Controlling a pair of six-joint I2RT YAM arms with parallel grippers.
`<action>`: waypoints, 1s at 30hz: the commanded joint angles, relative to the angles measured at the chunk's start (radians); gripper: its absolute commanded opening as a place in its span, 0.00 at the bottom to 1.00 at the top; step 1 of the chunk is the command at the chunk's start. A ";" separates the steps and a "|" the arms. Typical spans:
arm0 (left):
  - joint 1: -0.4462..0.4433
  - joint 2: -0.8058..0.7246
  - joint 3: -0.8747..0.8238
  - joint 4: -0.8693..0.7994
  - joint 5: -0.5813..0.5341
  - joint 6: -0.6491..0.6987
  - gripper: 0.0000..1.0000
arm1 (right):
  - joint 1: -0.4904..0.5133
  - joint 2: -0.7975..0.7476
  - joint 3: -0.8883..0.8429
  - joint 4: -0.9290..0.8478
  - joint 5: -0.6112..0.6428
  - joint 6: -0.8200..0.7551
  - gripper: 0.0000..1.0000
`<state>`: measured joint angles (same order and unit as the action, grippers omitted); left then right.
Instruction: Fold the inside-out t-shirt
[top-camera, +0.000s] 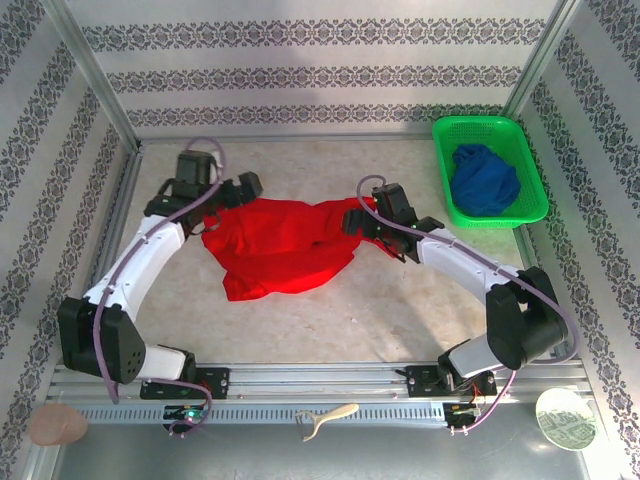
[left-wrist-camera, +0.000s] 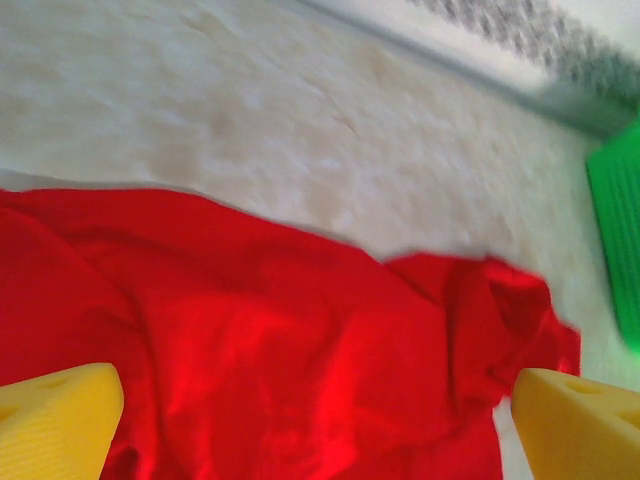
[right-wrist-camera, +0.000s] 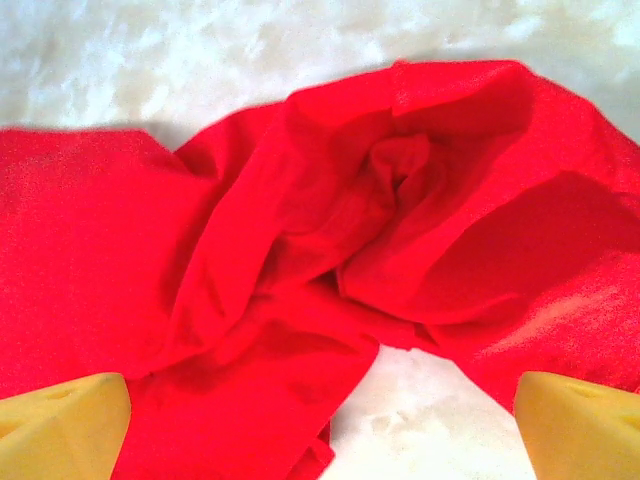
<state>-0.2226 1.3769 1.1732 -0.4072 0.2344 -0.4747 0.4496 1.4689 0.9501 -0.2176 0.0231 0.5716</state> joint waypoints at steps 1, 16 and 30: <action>-0.148 0.013 -0.027 0.028 -0.043 0.154 1.00 | -0.070 -0.025 0.016 0.007 0.008 0.131 0.98; -0.494 0.541 0.213 0.021 -0.291 0.442 0.99 | -0.216 -0.234 -0.229 0.088 -0.110 0.236 0.98; -0.414 0.645 0.446 -0.031 -0.322 0.397 0.00 | -0.203 -0.514 -0.384 0.147 -0.173 0.267 0.83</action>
<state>-0.6712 2.0747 1.5616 -0.4007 -0.0963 -0.0605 0.2382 0.9863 0.5831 -0.1017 -0.1234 0.8371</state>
